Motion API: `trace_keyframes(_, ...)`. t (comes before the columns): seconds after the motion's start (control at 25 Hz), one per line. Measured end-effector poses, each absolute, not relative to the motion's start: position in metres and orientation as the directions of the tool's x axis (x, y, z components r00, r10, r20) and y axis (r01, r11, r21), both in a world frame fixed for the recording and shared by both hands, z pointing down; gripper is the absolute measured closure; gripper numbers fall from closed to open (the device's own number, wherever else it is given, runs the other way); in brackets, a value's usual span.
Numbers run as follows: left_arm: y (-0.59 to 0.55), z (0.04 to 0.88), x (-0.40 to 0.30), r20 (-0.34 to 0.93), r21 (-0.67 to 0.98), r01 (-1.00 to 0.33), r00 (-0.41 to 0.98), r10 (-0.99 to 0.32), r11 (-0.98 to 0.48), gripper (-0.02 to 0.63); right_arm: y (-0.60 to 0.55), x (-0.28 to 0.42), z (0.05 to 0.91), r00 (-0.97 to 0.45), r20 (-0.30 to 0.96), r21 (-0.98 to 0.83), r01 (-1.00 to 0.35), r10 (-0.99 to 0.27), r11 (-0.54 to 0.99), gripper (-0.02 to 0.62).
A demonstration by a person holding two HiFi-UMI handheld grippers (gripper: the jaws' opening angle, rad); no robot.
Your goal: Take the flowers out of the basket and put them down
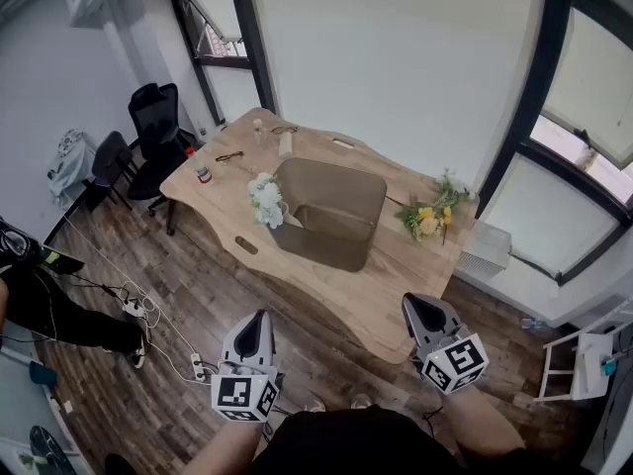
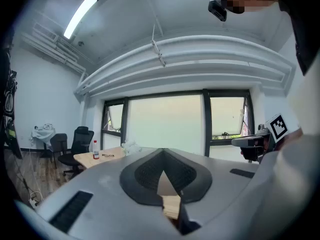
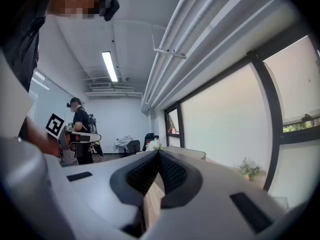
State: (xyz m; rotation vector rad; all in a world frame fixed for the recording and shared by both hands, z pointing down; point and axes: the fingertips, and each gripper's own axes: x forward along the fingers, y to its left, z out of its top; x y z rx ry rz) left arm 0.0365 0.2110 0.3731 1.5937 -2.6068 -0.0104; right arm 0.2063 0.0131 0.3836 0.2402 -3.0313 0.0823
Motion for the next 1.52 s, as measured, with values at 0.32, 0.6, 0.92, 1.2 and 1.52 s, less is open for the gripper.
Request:
trace_keyframes(0.32,0.201,0.371,0.044,0.070,0.034,-0.879,-0.473,-0.878,0.476,0.606,0.004,0.210,0.389,-0.987,0.107,-0.046,-0.128,-0.122,0.991,0.572)
trace_keyframes(0.6,0.207,0.378,0.036,0.078,0.027,-0.845,-0.531,-0.844,0.534,0.606,-0.016,0.202,0.401,-0.988,0.119,-0.098,-0.112,-0.100,0.989,0.572)
trace_keyframes(0.92,0.203,0.379,-0.011,0.056,0.021,-0.843,-0.536,-0.843,0.537,0.606,-0.040,0.155,0.412,-0.981,0.128,-0.125,-0.161,-0.145,0.979,0.572)
trace_keyframes(1.2,0.185,0.383,-0.087,0.045,0.024,-0.847,-0.530,-0.847,0.531,0.606,-0.053,0.097,0.410,-0.975,0.135,-0.117,-0.194,-0.177,0.974,0.572)
trace_keyframes(1.52,0.134,0.380,-0.188,0.034,-0.001,-0.889,-0.458,-0.888,0.458,0.606,-0.084,0.015,0.404,-0.963,0.132,-0.100,-0.249,-0.235,0.963,0.572)
